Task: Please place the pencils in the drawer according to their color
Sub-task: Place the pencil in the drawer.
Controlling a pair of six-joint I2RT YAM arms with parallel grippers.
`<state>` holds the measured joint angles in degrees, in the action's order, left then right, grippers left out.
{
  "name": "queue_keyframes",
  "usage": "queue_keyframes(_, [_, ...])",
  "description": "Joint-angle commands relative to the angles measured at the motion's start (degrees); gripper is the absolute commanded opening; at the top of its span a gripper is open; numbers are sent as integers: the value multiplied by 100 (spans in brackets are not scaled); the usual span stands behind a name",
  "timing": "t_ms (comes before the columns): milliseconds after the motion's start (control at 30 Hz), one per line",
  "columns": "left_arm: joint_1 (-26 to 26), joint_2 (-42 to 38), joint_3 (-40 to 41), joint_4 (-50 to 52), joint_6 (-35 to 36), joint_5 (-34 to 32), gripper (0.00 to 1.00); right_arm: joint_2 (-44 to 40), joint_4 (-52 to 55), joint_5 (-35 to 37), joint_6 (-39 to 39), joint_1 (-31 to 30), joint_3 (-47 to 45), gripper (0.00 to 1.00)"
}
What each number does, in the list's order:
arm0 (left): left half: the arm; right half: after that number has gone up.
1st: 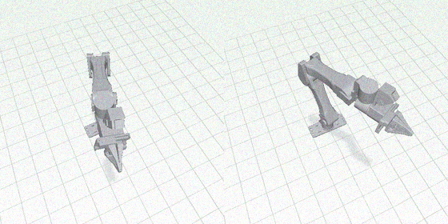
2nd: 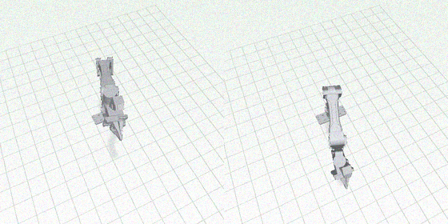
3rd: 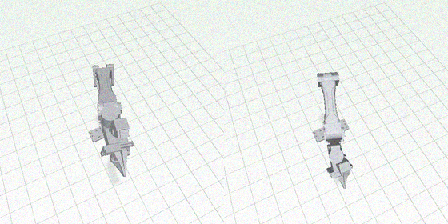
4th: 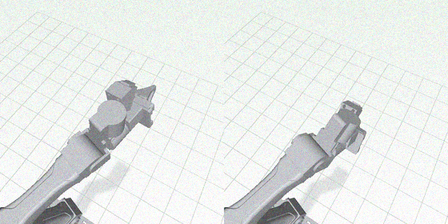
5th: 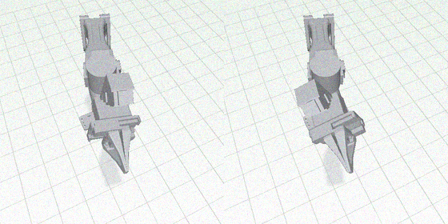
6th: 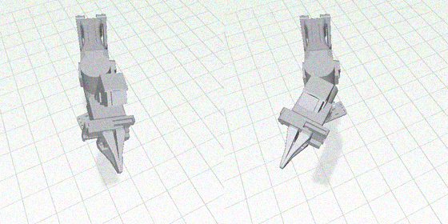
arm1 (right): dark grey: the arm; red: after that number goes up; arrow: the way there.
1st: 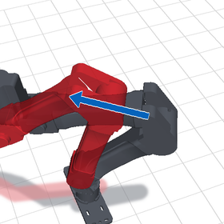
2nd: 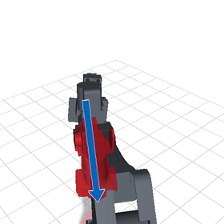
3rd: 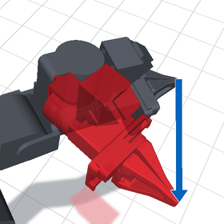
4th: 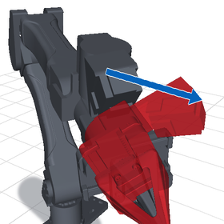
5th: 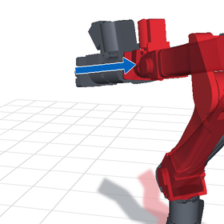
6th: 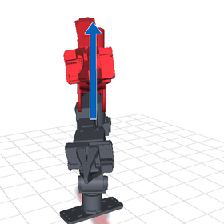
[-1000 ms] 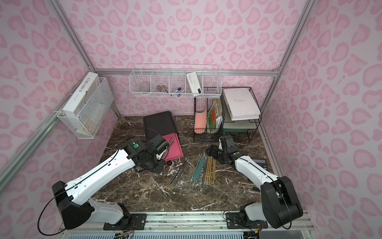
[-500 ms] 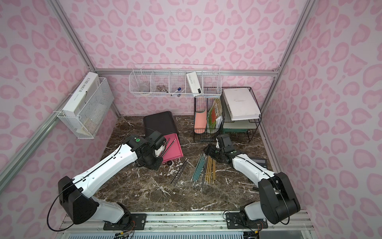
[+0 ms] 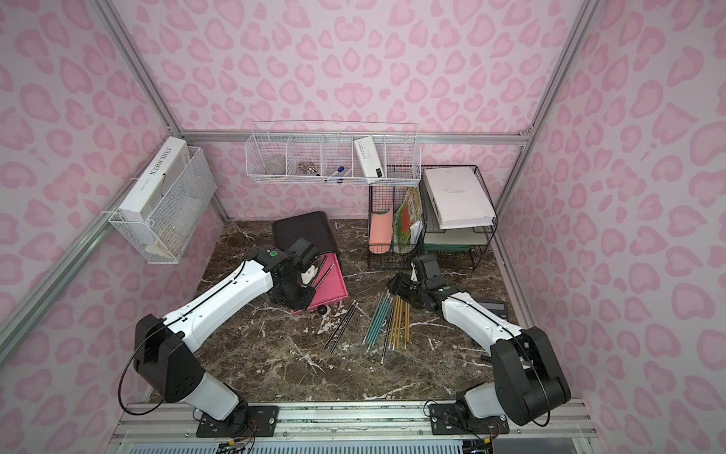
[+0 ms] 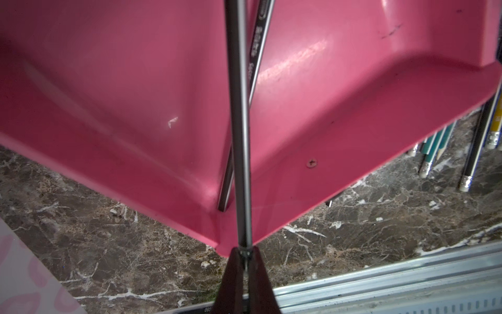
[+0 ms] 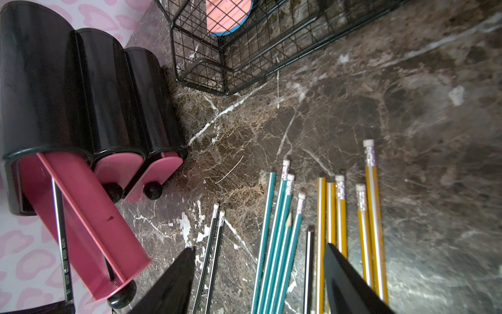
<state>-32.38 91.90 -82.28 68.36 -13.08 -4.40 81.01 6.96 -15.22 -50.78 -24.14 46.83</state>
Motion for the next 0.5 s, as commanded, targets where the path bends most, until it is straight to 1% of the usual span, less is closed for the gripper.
queue_keyframes(0, [43, 80, -75, 0, 113, -108, 0, -33, -55, 28, 22, 1, 20, 67])
queue_keyframes(33, [56, 106, -246, 15, 115, -137, 0, -33, -61, 28, 33, -3, 20, 67])
queue_keyframes(67, [65, 140, -302, 34, 130, -155, 5, -41, -57, 28, 34, 4, 19, 67])
queue_keyframes(200, [75, 183, -501, 119, 183, -192, 36, -41, -70, 21, 34, 0, 17, 67])
queue_keyframes(267, [67, 167, -577, 168, 209, -197, 55, -52, -64, 20, 42, -4, 11, 67])
queue_keyframes(300, [70, 158, -608, 198, 214, -208, 60, -52, -68, 13, 42, 5, 2, 67])
queue_keyframes(367, [74, 112, -656, 263, 212, -225, 67, -60, -71, 17, 36, 2, 8, 67])
queue_keyframes(467, [74, -44, -745, 399, 163, -206, 71, -55, -80, 2, 44, -3, -5, 67])
